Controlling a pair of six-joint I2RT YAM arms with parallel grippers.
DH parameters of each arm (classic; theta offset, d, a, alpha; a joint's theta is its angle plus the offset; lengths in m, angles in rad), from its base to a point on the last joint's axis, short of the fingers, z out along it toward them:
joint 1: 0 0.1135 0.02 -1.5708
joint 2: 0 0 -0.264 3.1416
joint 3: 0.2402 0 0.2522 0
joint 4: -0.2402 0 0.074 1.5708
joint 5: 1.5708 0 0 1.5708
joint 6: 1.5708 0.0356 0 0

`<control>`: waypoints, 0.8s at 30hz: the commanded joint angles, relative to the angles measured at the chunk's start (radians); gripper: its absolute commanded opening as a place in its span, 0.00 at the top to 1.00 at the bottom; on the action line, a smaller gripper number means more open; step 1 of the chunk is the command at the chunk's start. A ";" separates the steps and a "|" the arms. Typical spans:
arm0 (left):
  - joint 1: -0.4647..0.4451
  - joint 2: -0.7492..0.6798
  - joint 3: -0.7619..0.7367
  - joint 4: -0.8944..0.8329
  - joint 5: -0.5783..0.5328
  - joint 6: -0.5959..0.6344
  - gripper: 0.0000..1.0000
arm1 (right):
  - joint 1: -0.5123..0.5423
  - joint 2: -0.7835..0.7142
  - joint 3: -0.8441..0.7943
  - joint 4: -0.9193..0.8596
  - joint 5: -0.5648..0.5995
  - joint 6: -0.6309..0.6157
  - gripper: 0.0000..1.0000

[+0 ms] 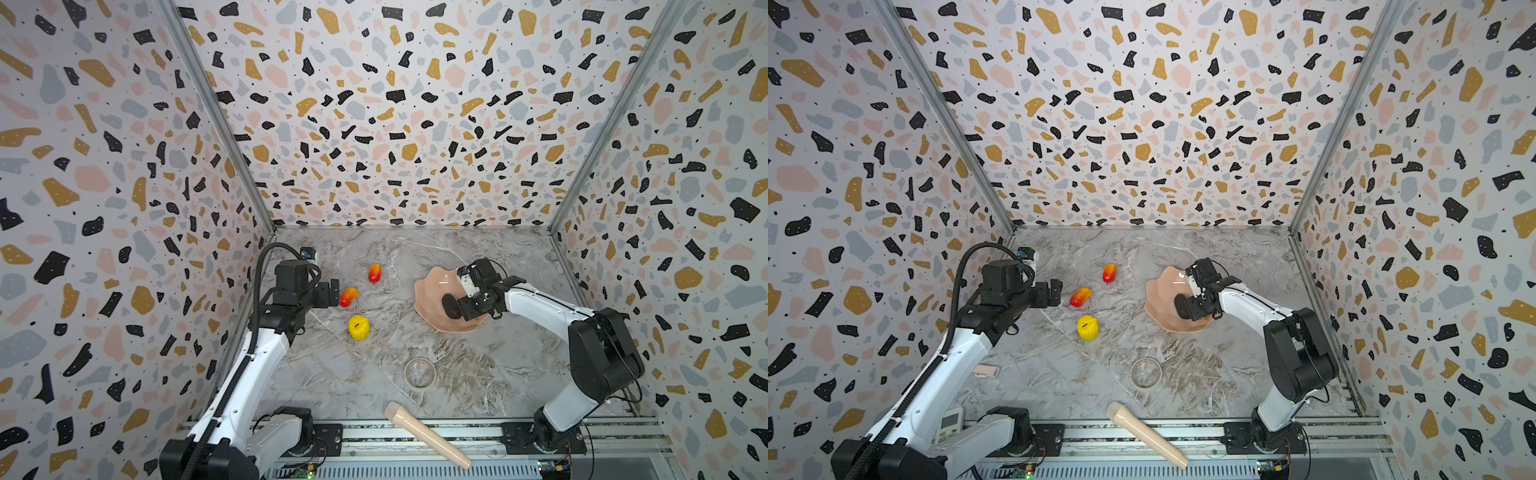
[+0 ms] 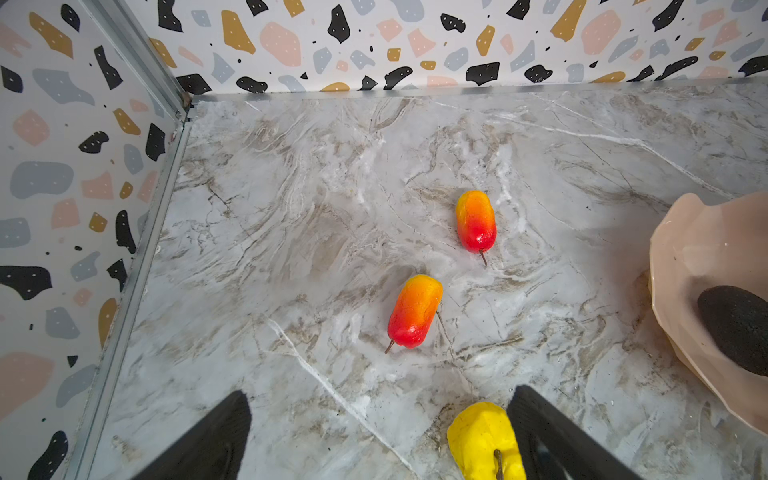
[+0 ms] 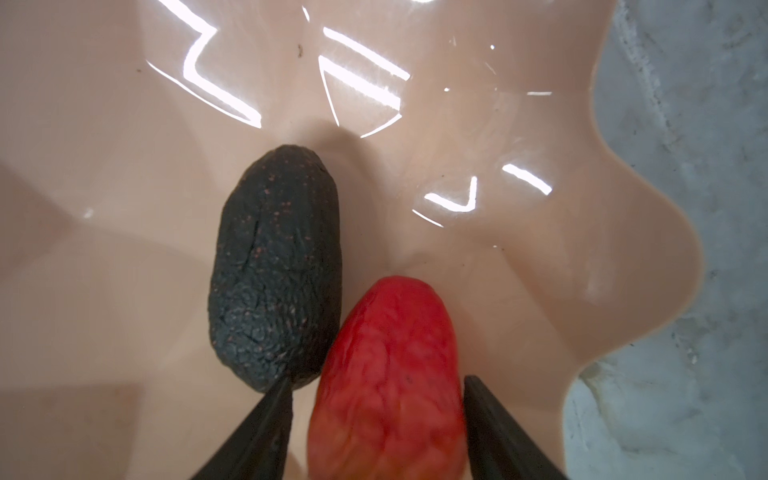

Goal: Place and organize the fake fruits in the fruit bowl
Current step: 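Carry the strawberry with the right gripper into the bowl beside the avocado, then move the right gripper to the yellow lemon and grasp it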

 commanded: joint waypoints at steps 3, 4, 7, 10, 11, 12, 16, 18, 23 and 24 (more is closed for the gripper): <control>0.006 -0.010 -0.006 0.029 0.015 0.011 0.00 | -0.004 -0.026 0.037 -0.046 0.018 -0.011 0.26; 0.006 -0.010 -0.006 0.028 0.015 0.011 0.00 | -0.004 -0.032 0.043 -0.054 0.020 -0.012 0.26; 0.006 -0.009 -0.006 0.029 0.015 0.011 0.01 | -0.003 -0.052 0.078 -0.094 0.031 -0.013 0.23; 0.006 -0.008 -0.006 0.029 0.014 0.011 0.00 | 0.013 -0.085 0.123 -0.128 0.061 -0.007 0.11; 0.006 -0.007 -0.006 0.029 0.011 0.012 0.00 | 0.023 -0.095 0.141 -0.135 0.073 -0.004 0.05; 0.006 -0.007 -0.006 0.029 0.012 0.012 0.00 | 0.033 -0.100 0.157 -0.140 0.082 -0.003 0.02; 0.005 -0.004 -0.006 0.029 0.013 0.011 0.01 | 0.117 -0.081 0.249 -0.128 0.086 -0.007 0.01; 0.006 -0.002 -0.006 0.027 0.015 0.011 0.01 | 0.177 -0.041 0.304 -0.105 0.068 -0.018 0.01; 0.006 -0.005 -0.007 0.027 0.007 0.011 0.01 | 0.344 0.128 0.483 -0.065 0.011 -0.030 0.01; 0.006 -0.006 -0.008 0.027 0.005 0.010 0.00 | 0.372 0.156 0.515 -0.057 -0.002 -0.031 0.01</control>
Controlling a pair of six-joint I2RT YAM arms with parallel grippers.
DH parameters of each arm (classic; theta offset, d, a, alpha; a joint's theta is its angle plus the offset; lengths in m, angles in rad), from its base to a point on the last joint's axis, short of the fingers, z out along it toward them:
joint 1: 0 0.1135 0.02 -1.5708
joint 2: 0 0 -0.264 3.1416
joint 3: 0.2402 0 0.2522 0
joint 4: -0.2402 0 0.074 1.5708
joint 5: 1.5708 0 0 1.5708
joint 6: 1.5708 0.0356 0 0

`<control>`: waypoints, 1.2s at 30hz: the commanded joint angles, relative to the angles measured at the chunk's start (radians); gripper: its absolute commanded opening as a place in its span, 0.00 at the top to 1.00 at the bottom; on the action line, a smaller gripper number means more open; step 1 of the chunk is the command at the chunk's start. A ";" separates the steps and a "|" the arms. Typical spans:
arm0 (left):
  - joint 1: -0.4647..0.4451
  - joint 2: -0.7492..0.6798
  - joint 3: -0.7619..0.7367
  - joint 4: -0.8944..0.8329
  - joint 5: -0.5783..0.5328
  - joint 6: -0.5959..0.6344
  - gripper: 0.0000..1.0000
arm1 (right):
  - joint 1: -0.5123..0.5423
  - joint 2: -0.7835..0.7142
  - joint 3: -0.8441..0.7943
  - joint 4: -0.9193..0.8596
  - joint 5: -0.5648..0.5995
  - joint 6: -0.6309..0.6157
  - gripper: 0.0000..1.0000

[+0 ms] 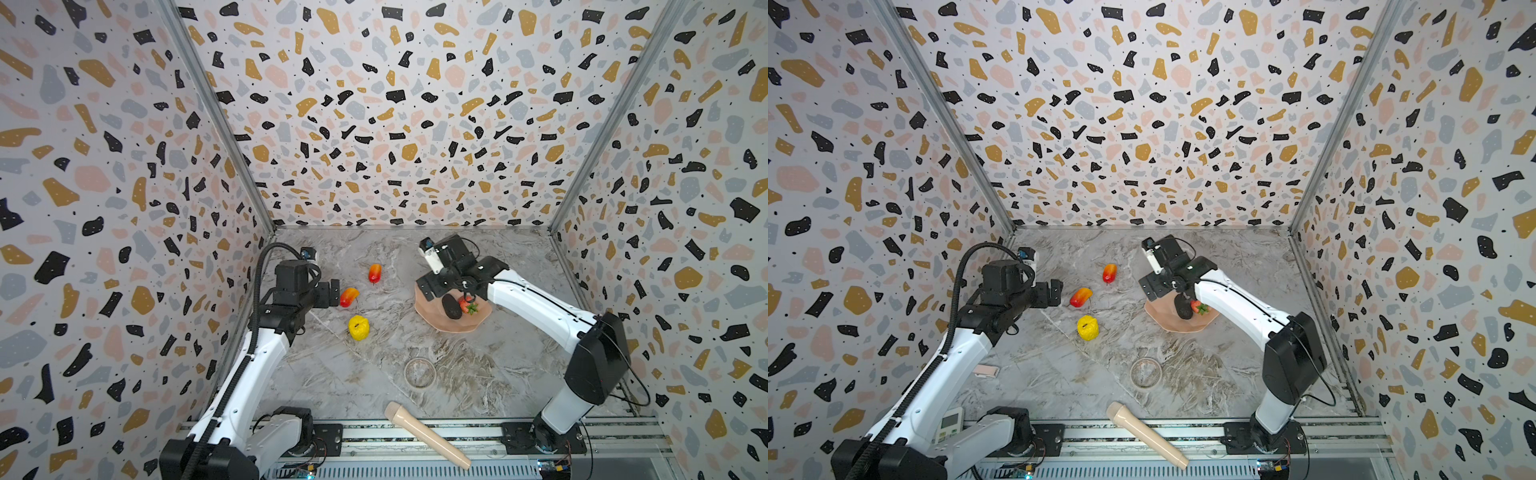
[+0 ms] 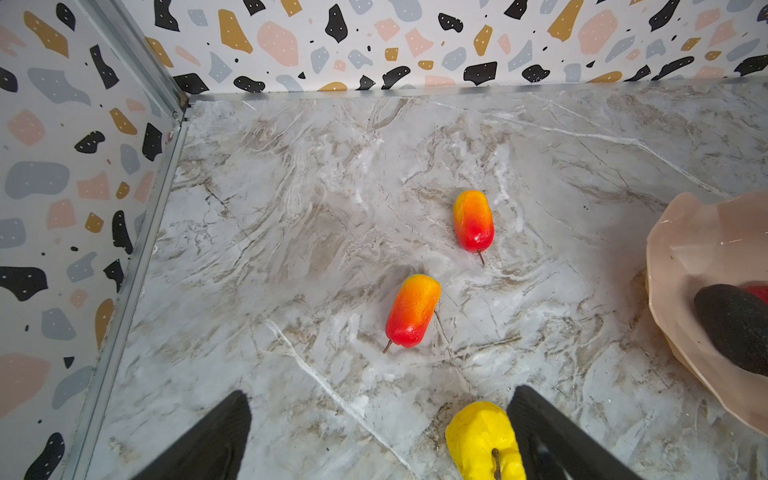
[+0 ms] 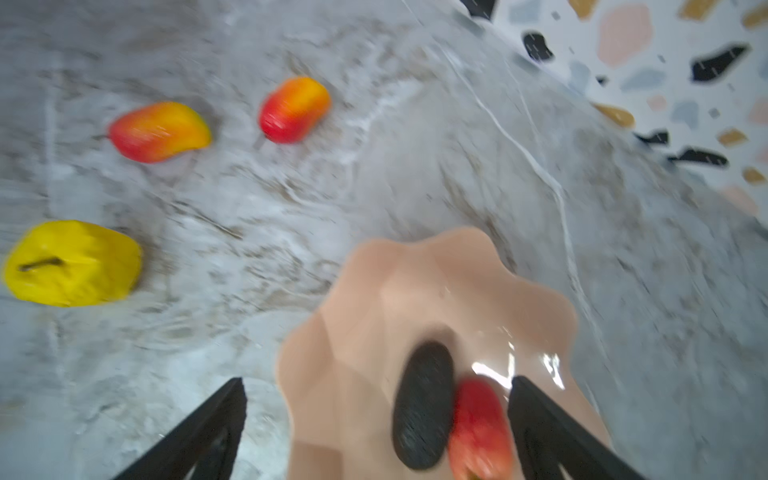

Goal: Place and organize the fake fruits in the fruit bowl
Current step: 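Move the right gripper to the yellow lemon and grasp it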

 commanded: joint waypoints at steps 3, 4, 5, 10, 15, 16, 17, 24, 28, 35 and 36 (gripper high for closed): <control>0.006 -0.006 -0.007 0.023 0.007 0.010 0.00 | 0.144 0.157 0.136 0.041 -0.095 0.005 0.01; 0.006 -0.005 -0.007 0.021 0.013 0.010 0.01 | 0.168 0.183 0.151 0.055 -0.117 0.014 0.01; 0.006 -0.003 -0.006 0.020 0.015 0.009 0.01 | 0.189 0.208 0.166 0.070 -0.127 0.032 0.01; 0.006 -0.007 -0.007 0.019 0.006 0.010 0.00 | 0.259 0.294 0.194 0.128 -0.138 0.111 0.01; 0.006 -0.010 -0.007 0.019 0.007 0.009 0.01 | 0.281 0.361 0.202 0.176 -0.164 0.189 0.01; 0.006 -0.010 -0.007 0.019 0.008 0.010 0.00 | 0.281 0.376 0.212 0.175 -0.175 0.199 0.01; 0.006 -0.012 -0.007 0.019 0.007 0.010 0.00 | 0.282 0.391 0.221 0.175 -0.181 0.208 0.01; 0.006 -0.015 -0.009 0.019 0.010 0.009 0.00 | 0.285 0.484 0.290 0.162 -0.157 0.249 0.01; 0.006 -0.016 -0.009 0.019 0.012 0.010 0.00 | 0.284 0.536 0.365 0.122 -0.158 0.251 0.13; 0.006 -0.020 -0.009 0.019 0.012 0.009 0.01 | 0.283 0.502 0.392 0.073 -0.141 0.224 0.37; 0.006 -0.020 -0.009 0.019 0.011 0.011 0.00 | 0.281 0.487 0.388 0.066 -0.138 0.218 0.39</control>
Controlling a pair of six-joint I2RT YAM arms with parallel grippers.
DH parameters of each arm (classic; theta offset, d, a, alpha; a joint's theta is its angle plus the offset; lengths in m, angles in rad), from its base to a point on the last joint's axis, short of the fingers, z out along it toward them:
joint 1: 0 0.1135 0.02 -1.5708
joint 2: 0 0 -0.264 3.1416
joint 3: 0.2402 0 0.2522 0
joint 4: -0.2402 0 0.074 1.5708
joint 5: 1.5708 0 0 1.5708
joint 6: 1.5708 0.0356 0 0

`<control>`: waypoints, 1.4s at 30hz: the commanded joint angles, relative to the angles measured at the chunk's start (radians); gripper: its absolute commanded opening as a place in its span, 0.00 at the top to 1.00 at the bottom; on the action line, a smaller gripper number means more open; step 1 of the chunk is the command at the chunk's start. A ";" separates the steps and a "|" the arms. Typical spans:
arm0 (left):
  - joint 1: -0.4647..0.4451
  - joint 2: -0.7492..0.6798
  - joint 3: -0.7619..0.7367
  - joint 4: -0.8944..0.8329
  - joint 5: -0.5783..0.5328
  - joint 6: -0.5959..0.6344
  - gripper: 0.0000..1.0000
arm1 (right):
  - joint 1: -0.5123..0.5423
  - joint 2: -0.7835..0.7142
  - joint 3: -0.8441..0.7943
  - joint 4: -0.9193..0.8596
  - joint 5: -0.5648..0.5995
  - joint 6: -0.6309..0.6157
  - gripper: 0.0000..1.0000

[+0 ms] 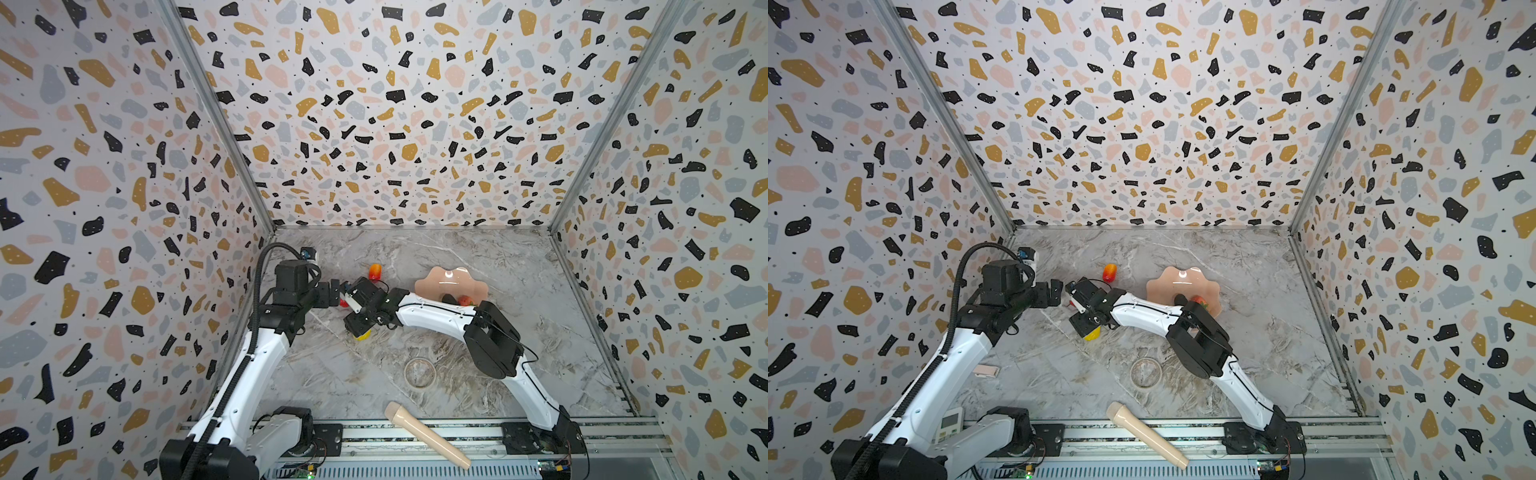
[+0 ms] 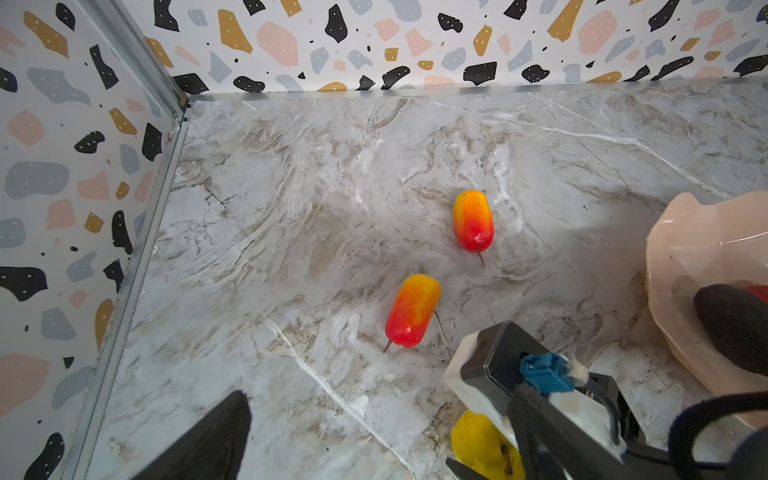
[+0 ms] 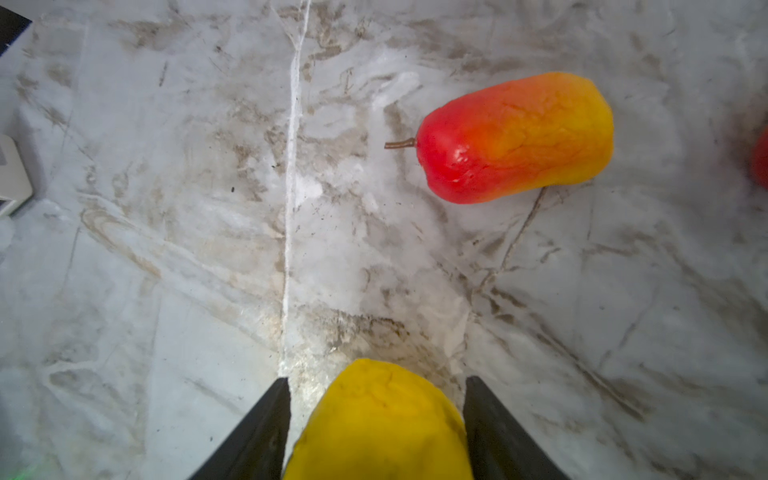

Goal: Place and organize the fake fruits in the fruit bowl
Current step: 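Move the right gripper to the yellow lemon and grasp it, then carry the lemon with the right gripper into the bowl and release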

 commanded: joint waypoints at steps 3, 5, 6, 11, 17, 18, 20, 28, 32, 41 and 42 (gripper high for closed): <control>0.006 -0.019 -0.009 0.020 0.012 0.010 0.00 | -0.014 -0.146 -0.007 -0.064 0.025 -0.035 0.43; 0.006 -0.019 -0.009 0.021 0.013 0.010 0.00 | -0.026 -0.200 -0.035 -0.064 0.024 -0.048 0.44; 0.006 -0.018 -0.009 0.021 0.013 0.010 0.01 | -0.034 -0.228 -0.048 -0.067 0.027 -0.055 0.45; 0.006 -0.014 -0.007 0.020 0.014 0.010 0.00 | -0.082 -0.353 -0.121 -0.077 0.059 -0.076 0.51; 0.006 -0.010 -0.006 0.020 0.016 0.010 0.00 | -0.174 -0.496 -0.229 -0.101 0.146 -0.103 0.52; 0.006 -0.008 -0.006 0.019 0.016 0.010 0.00 | -0.203 -0.516 -0.258 -0.097 0.156 -0.107 0.52; 0.006 -0.007 -0.006 0.020 0.016 0.010 0.00 | -0.245 -0.553 -0.310 -0.086 0.160 -0.108 0.52; 0.006 0.001 -0.004 0.020 0.017 0.011 0.01 | -0.335 -0.605 -0.492 -0.021 0.164 -0.118 0.52; 0.006 0.003 -0.003 0.019 0.020 0.011 0.00 | -0.350 -0.596 -0.571 0.039 0.147 -0.117 0.52; 0.006 0.001 -0.006 0.020 0.020 0.011 0.00 | -0.373 -0.539 -0.628 0.122 0.137 -0.127 0.52; 0.006 0.001 -0.006 0.020 0.020 0.011 0.00 | -0.375 -0.533 -0.632 0.129 0.137 -0.129 0.52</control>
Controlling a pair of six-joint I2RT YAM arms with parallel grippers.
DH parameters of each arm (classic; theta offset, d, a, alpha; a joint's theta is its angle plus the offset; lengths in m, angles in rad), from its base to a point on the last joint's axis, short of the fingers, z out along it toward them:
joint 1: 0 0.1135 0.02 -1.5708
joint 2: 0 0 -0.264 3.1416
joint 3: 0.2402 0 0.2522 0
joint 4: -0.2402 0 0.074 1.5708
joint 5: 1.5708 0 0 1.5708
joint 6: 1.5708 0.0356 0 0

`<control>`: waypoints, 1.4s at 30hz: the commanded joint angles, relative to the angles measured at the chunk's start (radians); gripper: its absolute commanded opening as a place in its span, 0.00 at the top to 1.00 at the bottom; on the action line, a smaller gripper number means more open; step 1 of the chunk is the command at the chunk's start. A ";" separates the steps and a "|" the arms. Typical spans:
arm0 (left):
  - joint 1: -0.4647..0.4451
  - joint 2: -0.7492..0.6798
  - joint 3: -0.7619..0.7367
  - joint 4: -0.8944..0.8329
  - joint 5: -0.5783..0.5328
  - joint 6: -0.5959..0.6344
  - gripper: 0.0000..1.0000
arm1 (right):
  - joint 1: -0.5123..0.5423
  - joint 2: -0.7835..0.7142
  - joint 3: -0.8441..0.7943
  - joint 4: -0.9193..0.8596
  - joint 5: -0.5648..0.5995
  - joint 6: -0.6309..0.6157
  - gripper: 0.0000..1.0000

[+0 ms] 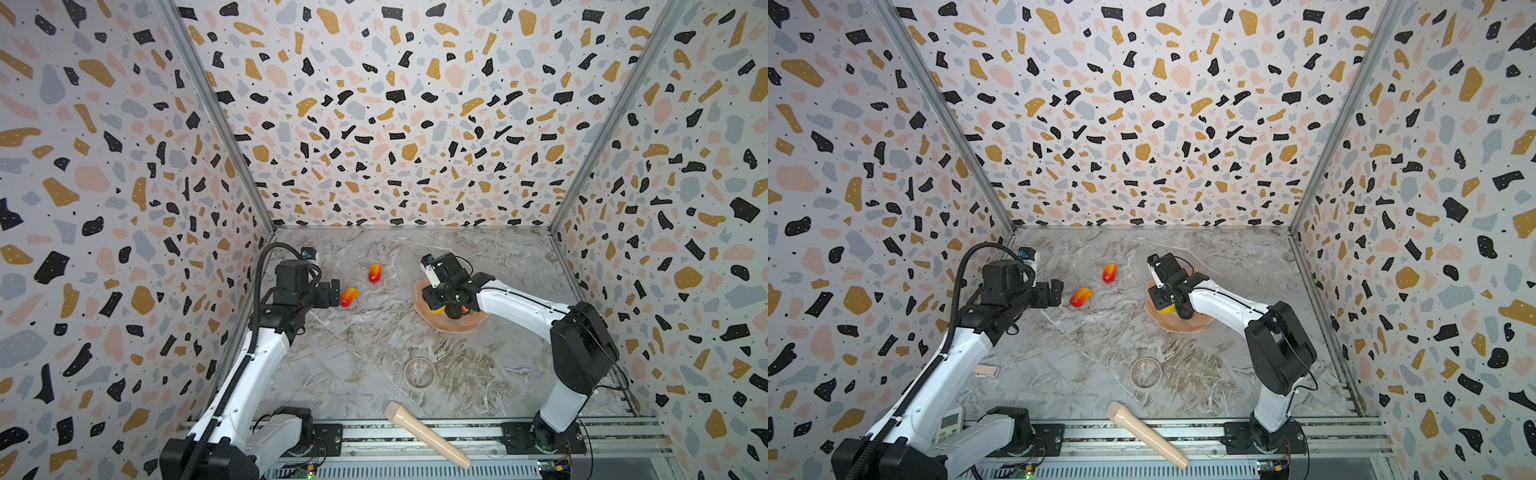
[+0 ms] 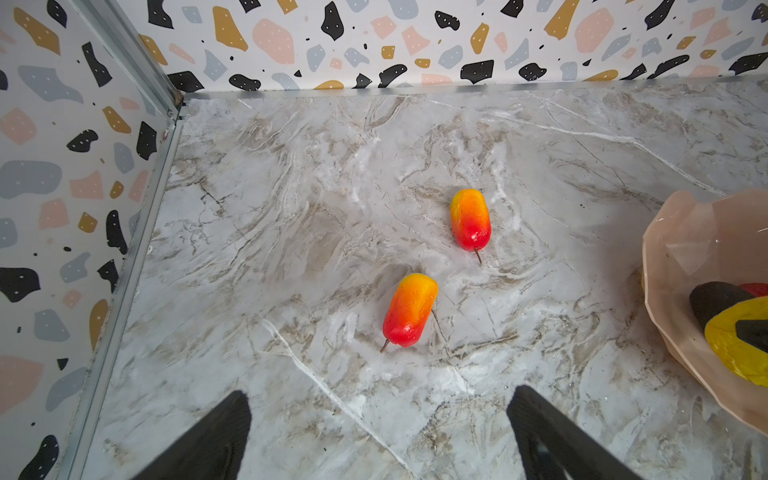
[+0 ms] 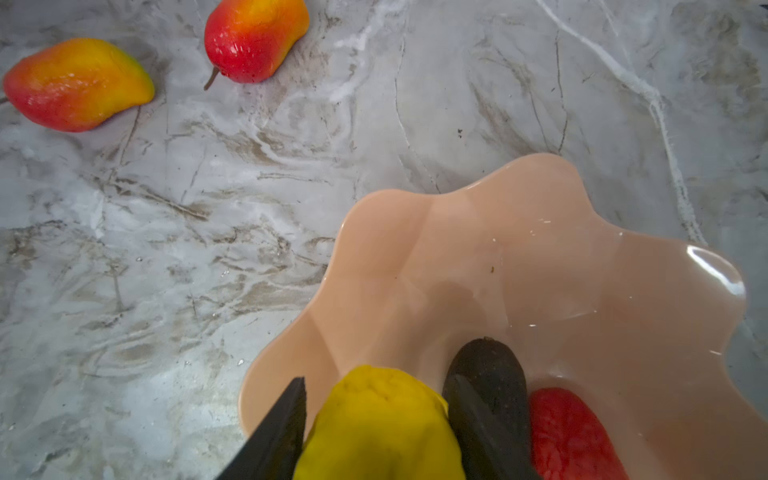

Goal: Place and organize the fake fruits in the fruit bowl
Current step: 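Carry the lemon with the right gripper into the bowl and release, then reach the right gripper to the farther mango and grasp it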

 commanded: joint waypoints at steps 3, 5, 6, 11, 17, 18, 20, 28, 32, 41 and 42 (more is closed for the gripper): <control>0.006 -0.002 -0.006 0.020 0.011 0.012 0.00 | -0.013 0.029 -0.013 0.049 -0.003 -0.016 0.51; 0.006 -0.002 -0.006 0.020 0.011 0.012 0.00 | -0.014 0.035 -0.015 0.052 -0.005 -0.018 0.50; 0.006 -0.002 -0.006 0.021 0.011 0.012 0.00 | -0.014 0.038 -0.016 0.052 -0.005 -0.018 0.50; 0.006 -0.001 -0.006 0.019 0.011 0.011 0.00 | -0.016 0.042 -0.024 0.050 -0.012 -0.021 0.47; 0.006 -0.001 -0.006 0.020 0.011 0.012 0.00 | -0.016 0.042 -0.024 0.037 -0.019 -0.028 0.29; 0.006 -0.001 -0.006 0.019 0.011 0.011 0.00 | -0.016 0.039 -0.019 0.032 -0.019 -0.031 0.23; 0.006 -0.001 -0.006 0.020 0.010 0.011 0.00 | -0.016 0.032 -0.010 0.020 -0.014 -0.035 0.15; 0.005 0.002 -0.004 0.020 0.008 0.011 0.00 | 0.006 -0.016 0.110 -0.066 0.030 -0.066 0.01; 0.006 0.002 -0.004 0.017 0.011 0.012 0.00 | 0.025 0.042 0.276 -0.107 0.019 -0.076 0.01; 0.006 -0.004 -0.004 0.018 0.024 0.014 0.00 | 0.065 0.456 0.843 -0.210 0.040 0.106 0.01; 0.006 -0.005 -0.004 0.018 0.026 0.013 0.00 | 0.072 0.500 0.906 -0.212 0.046 0.133 0.01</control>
